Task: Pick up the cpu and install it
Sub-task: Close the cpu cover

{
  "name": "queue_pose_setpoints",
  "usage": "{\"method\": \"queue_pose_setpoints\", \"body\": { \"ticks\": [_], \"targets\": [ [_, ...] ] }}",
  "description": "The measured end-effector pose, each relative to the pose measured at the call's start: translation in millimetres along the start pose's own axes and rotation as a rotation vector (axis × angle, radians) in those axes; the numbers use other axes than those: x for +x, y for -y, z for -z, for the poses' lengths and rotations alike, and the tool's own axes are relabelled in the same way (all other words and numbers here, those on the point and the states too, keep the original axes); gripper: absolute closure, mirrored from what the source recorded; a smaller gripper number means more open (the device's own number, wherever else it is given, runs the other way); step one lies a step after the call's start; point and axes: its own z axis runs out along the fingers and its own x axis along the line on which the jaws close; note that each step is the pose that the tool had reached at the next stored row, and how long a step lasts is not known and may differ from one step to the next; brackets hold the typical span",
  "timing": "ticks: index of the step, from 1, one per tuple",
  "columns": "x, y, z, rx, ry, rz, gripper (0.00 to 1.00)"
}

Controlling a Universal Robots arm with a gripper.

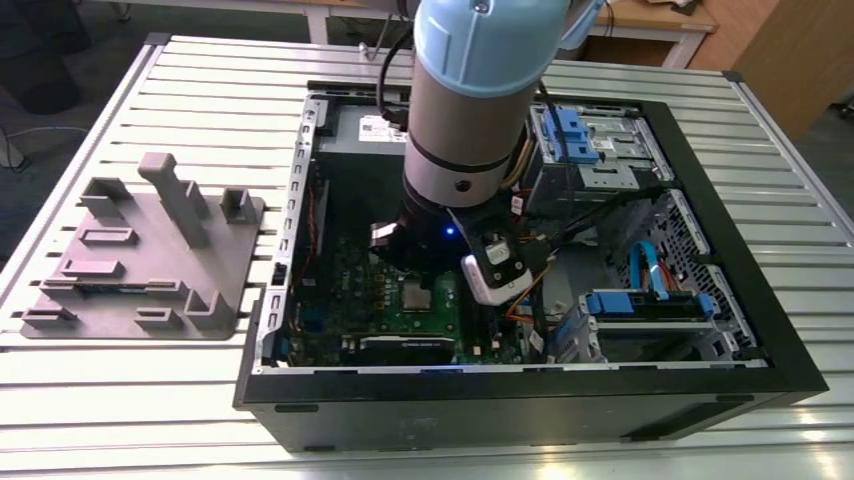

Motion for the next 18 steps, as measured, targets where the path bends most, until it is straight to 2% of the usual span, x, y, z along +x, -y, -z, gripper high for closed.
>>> {"method": "queue_pose_setpoints", "body": {
  "ticks": [6,11,18],
  "targets": [
    [-13.2,-1.1,0.0,0.0001,0.0,0.0,0.89],
    [-20.9,-3.9,-0.5,0.0,-0.0002,0.005,0.89],
    [-24.0,-4.3,-3.1,0.0014,-0.0028,0.055,0.89]
  ]
}}
